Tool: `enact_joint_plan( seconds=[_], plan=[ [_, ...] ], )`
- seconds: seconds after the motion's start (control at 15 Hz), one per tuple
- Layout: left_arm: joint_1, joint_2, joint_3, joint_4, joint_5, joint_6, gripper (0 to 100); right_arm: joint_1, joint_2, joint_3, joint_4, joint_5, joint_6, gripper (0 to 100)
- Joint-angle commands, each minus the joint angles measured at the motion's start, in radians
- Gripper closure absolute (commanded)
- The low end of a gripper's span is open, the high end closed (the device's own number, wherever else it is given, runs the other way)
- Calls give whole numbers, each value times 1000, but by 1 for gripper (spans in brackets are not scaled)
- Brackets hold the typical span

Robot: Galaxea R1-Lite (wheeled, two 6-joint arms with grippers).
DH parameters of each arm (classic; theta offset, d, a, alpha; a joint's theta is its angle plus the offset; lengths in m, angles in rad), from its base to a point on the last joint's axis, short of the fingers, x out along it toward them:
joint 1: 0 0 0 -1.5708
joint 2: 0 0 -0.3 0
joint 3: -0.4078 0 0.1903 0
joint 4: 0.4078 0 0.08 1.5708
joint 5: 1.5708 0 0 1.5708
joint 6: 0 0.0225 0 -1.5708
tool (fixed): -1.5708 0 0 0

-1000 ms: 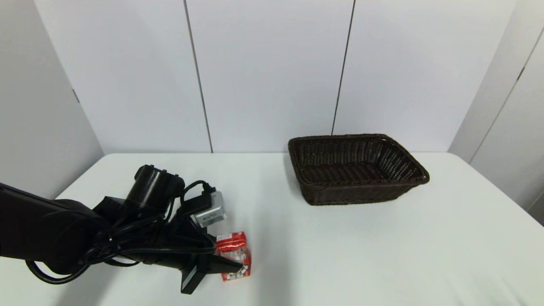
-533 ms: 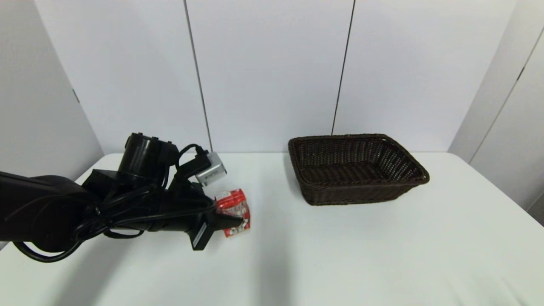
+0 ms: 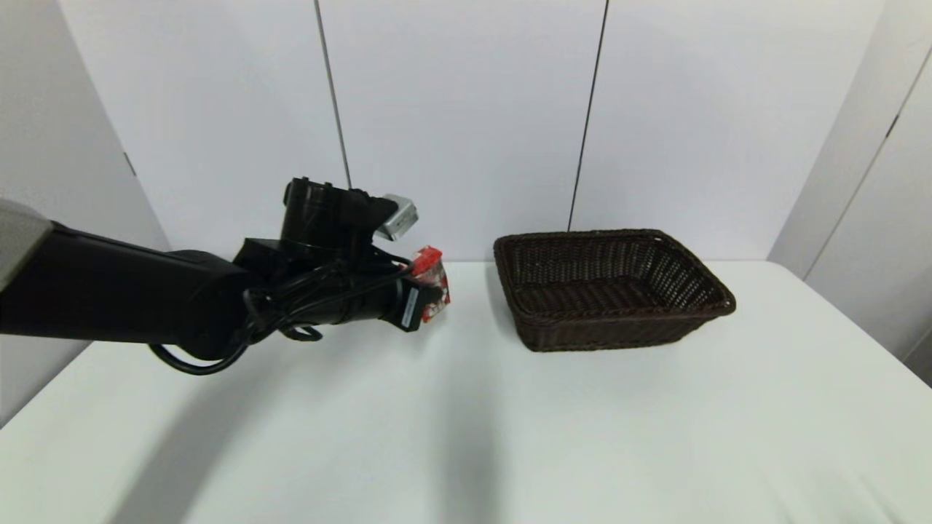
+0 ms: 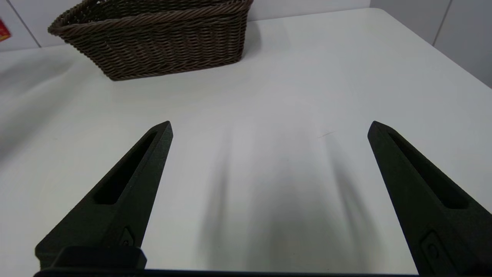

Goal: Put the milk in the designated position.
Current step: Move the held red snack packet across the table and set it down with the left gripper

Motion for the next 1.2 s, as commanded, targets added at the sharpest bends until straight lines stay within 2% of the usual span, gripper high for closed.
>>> enact_joint_plan(
  seconds=[0.07, 0.33, 0.67, 1.2],
  plan=[
    [-36, 150, -85, -69, 88, -107, 100, 0, 0, 0, 0, -1, 1, 0],
    [-47, 255, -135, -132, 114, -140, 100, 0, 0, 0, 0, 0, 1, 0],
    [-47, 301, -135, -159, 300, -142, 100, 0, 0, 0, 0, -1, 1, 0],
    [-59, 321, -154, -150, 294, -145, 100, 0, 0, 0, 0, -1, 1, 0]
  ],
)
